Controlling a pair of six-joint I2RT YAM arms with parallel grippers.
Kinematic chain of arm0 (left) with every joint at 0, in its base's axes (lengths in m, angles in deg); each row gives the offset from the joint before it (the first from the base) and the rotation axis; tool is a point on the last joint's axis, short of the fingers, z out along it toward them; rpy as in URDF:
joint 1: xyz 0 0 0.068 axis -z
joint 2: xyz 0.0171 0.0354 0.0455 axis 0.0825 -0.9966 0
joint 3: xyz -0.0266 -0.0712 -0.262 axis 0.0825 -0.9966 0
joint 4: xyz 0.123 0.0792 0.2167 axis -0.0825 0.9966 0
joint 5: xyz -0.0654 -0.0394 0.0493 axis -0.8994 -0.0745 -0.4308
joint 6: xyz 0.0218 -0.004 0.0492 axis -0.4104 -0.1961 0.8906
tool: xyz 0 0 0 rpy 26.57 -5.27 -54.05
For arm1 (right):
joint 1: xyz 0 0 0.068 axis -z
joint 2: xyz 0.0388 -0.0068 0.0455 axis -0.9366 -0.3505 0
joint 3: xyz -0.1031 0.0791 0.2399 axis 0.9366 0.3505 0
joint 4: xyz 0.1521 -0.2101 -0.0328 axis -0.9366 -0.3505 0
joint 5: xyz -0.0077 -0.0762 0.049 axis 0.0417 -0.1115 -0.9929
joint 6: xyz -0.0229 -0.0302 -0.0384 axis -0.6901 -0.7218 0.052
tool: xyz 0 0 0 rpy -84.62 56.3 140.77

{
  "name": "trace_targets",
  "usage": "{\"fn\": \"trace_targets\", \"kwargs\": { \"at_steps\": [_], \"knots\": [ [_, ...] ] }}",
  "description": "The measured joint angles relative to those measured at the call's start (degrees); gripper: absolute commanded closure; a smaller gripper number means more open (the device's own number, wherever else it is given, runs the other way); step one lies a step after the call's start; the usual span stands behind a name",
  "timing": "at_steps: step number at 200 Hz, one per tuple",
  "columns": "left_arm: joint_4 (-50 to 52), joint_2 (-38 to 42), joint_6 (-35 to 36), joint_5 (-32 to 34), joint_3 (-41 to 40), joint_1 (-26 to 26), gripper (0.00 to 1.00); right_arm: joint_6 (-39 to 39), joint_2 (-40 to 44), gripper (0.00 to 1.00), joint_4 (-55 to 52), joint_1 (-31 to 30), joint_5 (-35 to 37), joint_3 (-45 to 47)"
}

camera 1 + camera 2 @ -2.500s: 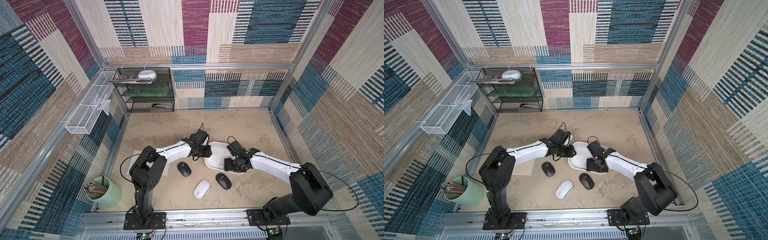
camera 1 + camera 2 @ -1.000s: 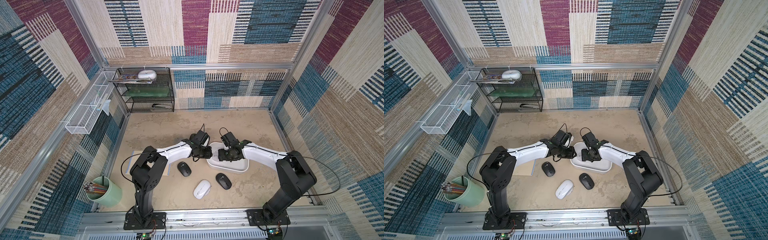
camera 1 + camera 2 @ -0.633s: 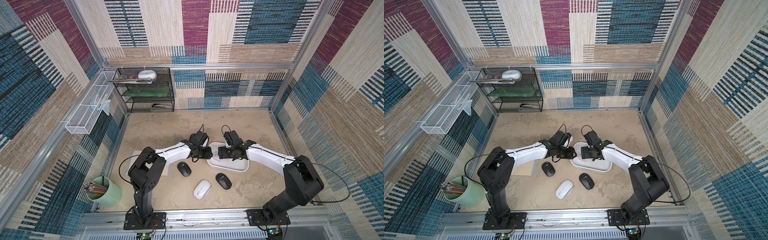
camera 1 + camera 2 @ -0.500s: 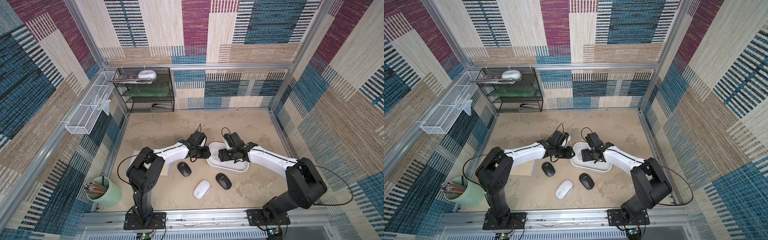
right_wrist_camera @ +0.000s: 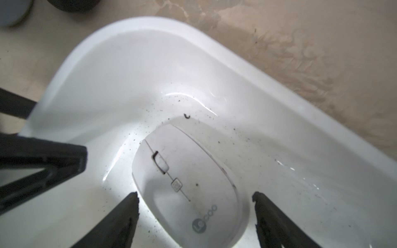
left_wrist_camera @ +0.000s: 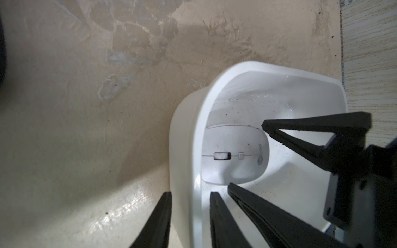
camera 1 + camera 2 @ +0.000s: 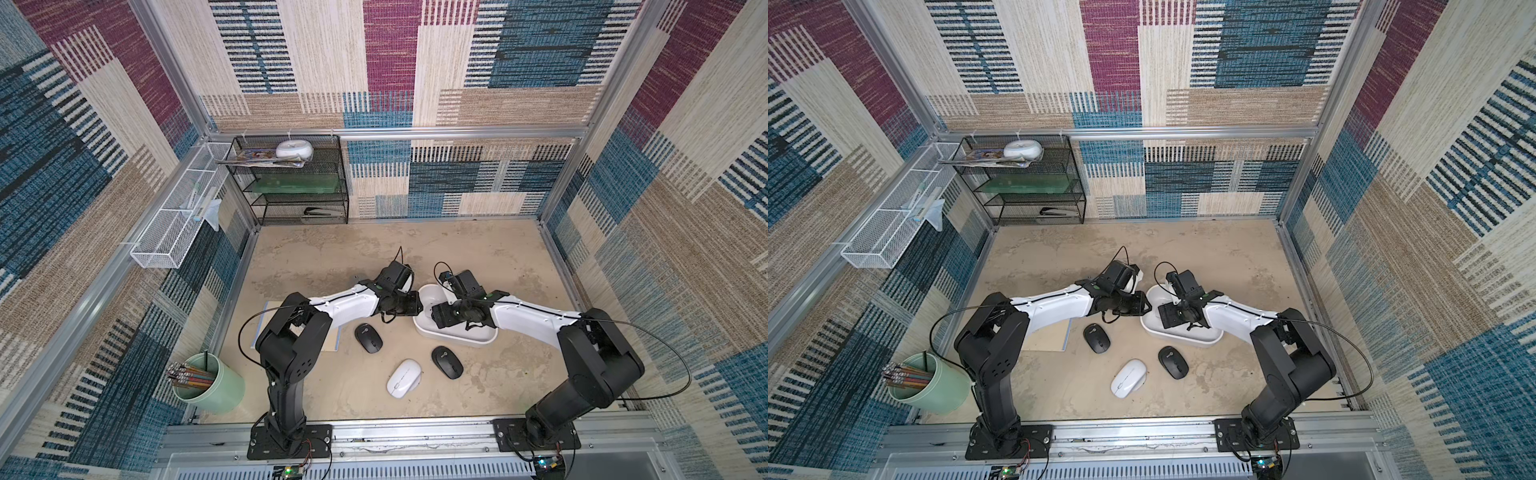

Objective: Take out the mouse from the storage box
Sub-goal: Adjust the mouse in the storage box.

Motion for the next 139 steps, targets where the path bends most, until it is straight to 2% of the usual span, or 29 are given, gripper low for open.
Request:
{"fn": "trace_targets", "kwargs": {
  "at_steps": [42, 83, 98, 125, 139],
  "knots": [
    [-0.15, -0.17, -0.61, -0.74, 0.02, 0.0, 0.66, 0.44, -2.14, 0.17, 1.25, -0.17, 0.17, -0.13],
    [-0.15, 0.26, -0.59, -0.68, 0.02, 0.0, 0.62, 3.96, -1.53, 0.22, 1.42, -0.28, 2.75, 0.2],
    [-0.28, 0.48, -0.59, -0.68, -0.17, 0.0, 0.59, 5.25, -1.44, 0.19, 0.83, -0.26, 3.3, 0.04],
    [-0.28, 0.76, -0.59, -0.52, -0.57, 0.0, 0.57, 5.57, 0.02, 0.05, 0.22, -0.17, 2.97, 0.94],
    [-0.28, 0.87, -0.59, -0.52, -0.63, 0.0, 0.57, 5.16, 0.7, 0.03, 0.2, -0.13, 2.86, 1.16]
  ]
}}
